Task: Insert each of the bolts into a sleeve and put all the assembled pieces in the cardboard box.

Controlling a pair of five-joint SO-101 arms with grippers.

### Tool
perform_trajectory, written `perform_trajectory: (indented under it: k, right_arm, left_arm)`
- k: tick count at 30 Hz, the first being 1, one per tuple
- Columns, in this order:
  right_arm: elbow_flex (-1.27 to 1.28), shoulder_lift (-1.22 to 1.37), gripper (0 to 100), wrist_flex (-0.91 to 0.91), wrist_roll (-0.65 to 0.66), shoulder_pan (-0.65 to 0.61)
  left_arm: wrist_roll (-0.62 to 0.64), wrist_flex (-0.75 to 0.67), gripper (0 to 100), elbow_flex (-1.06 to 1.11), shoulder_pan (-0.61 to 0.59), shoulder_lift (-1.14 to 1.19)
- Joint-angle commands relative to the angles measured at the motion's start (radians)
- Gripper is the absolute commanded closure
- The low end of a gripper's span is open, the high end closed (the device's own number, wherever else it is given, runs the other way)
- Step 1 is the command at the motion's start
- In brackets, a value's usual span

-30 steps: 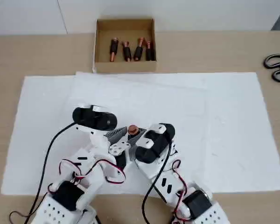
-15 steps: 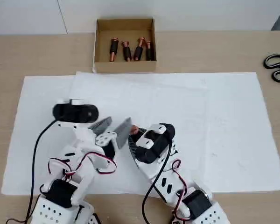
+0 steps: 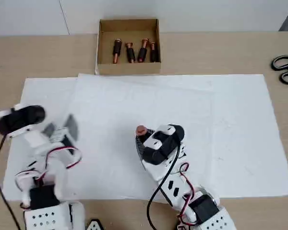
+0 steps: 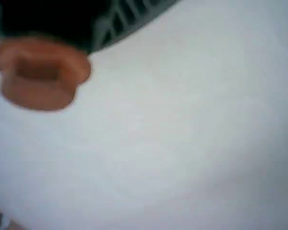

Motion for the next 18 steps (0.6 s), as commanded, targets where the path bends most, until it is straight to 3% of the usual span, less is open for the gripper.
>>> perform_trajectory:
  k: [1,10,18]
  right_arm:
    - [0.008,-0.005,99.5,-0.016,0.005,0.045]
    - [0.000,-0.007,99.5,-0.018,0.009,0.341]
    - [-0.311,0.070,99.5,-0.016,0.072,0.386]
  left_arm:
    - [-0.051,-0.029,81,0.002,-0.051,-0.012]
    - [-0.052,-0.028,81,0.002,-0.055,-0.014]
    - [-0.048,-0.028,81,0.012,-0.109,-0.014]
